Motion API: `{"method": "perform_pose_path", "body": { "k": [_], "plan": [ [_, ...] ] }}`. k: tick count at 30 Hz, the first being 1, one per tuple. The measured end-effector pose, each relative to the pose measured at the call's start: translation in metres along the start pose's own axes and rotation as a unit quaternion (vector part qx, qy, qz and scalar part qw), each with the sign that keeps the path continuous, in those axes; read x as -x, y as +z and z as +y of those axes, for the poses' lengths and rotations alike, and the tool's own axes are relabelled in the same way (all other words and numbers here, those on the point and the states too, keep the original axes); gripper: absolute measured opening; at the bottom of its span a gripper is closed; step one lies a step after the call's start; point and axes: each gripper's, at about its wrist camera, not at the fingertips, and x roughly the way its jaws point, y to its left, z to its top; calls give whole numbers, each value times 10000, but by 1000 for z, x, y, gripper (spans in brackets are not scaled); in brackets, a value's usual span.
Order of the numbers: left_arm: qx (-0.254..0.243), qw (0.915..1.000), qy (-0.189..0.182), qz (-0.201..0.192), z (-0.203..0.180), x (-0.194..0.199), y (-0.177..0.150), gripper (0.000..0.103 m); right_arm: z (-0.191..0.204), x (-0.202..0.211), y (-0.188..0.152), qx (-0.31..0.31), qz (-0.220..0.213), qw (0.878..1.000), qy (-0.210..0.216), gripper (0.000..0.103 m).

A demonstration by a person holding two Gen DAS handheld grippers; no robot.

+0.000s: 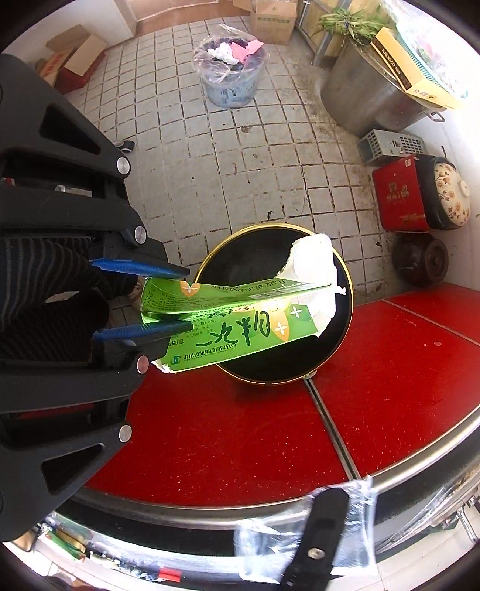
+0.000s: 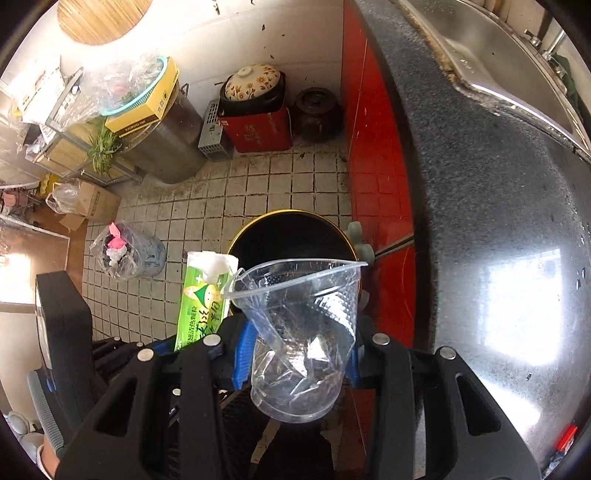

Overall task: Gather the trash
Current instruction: 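Open the left tool to drop the carton into the bin while the right tool drops the cup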

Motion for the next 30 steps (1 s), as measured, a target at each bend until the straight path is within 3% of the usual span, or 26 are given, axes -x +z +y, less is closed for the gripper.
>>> {"method": "perform_pose_path", "body": {
  "k": [10, 26, 28, 30],
  "plan": [
    [55, 9999, -80, 76, 1, -21, 8, 23, 9, -37, -2, 121, 142, 9998, -107, 39],
    [-33, 9999, 38, 132, 0, -27, 15, 23, 5, -50, 2, 31, 214, 9997, -67, 43],
    [-86, 9998, 110, 130, -2, -29, 18, 27, 3, -52, 5, -71, 222, 9997, -52, 51],
    [-31, 9999, -80, 113, -3, -28, 20, 49, -1, -53, 7, -176, 234, 9996, 14, 56]
  ]
}}
